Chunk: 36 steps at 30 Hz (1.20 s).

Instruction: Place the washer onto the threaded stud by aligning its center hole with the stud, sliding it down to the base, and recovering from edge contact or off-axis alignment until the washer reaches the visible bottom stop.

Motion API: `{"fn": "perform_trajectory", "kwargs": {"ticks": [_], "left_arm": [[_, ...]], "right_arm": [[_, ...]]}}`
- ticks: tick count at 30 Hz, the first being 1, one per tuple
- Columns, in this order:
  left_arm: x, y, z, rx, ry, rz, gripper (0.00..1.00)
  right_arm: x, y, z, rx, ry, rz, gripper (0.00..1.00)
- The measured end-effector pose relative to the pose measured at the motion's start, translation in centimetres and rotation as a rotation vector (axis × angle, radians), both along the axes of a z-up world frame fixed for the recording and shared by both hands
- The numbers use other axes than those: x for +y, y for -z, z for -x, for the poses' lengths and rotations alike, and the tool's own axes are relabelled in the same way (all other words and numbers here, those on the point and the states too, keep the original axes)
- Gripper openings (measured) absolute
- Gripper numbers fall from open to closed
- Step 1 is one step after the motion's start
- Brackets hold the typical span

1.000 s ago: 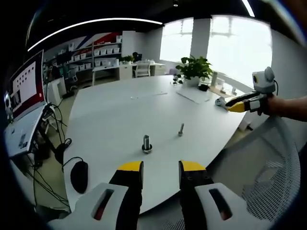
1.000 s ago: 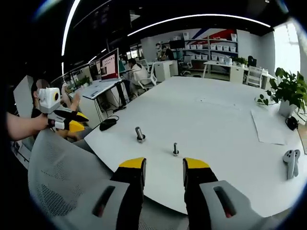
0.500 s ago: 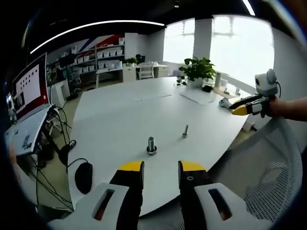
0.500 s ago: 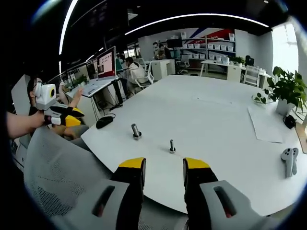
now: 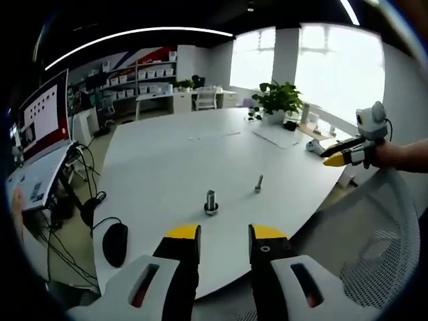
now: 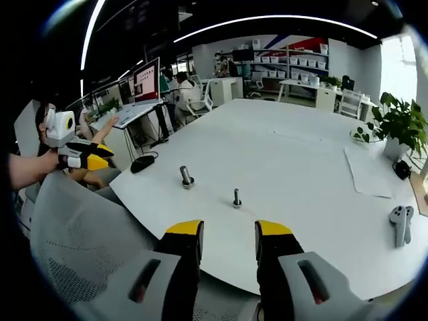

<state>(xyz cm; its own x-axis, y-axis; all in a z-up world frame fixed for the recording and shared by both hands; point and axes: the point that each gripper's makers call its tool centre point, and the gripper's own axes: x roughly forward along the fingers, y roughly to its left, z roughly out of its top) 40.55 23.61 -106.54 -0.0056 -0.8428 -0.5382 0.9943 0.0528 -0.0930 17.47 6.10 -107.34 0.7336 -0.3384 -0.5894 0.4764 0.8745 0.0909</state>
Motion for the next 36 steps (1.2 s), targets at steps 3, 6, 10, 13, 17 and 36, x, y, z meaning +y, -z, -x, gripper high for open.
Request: {"fn": "perform_trajectory", "kwargs": {"ticks": [3,6,10,13,17,36], "left_arm": [[0.0,0.1,0.5,-0.011,0.015,-0.015,0.27],[0.0,0.0,0.9,-0.011,0.019,-0.019,0.27],[0.0,0.0,0.4,-0.008,0.009,-0.015,0.26],[0.0,0.2,0.5,-0.005,0.011,-0.024,0.26],[0.1,0.3,0.4,-0.009,0.013,-0.030,0.26],[0.1,0.8,-0.1,-0.009,0.010,-0.041,0.26]], "right_arm": [[-0.1,0.1,0.1,0.009,0.002,-0.002,0.33],[-0.2,0.2,0.1,0.006,0.002,-0.001,0.33],[0.0,0.1,-0.1,0.002,-0.005,-0.002,0.33],[0.1,0.1,-0.1,0.004,-0.009,-0.004,0.33],[0.1,0.2,0.0,0.001,-0.005,-0.010,0.33],[0.2,0.4,0.1,0.012,-0.018,-0.015,0.32]]}}
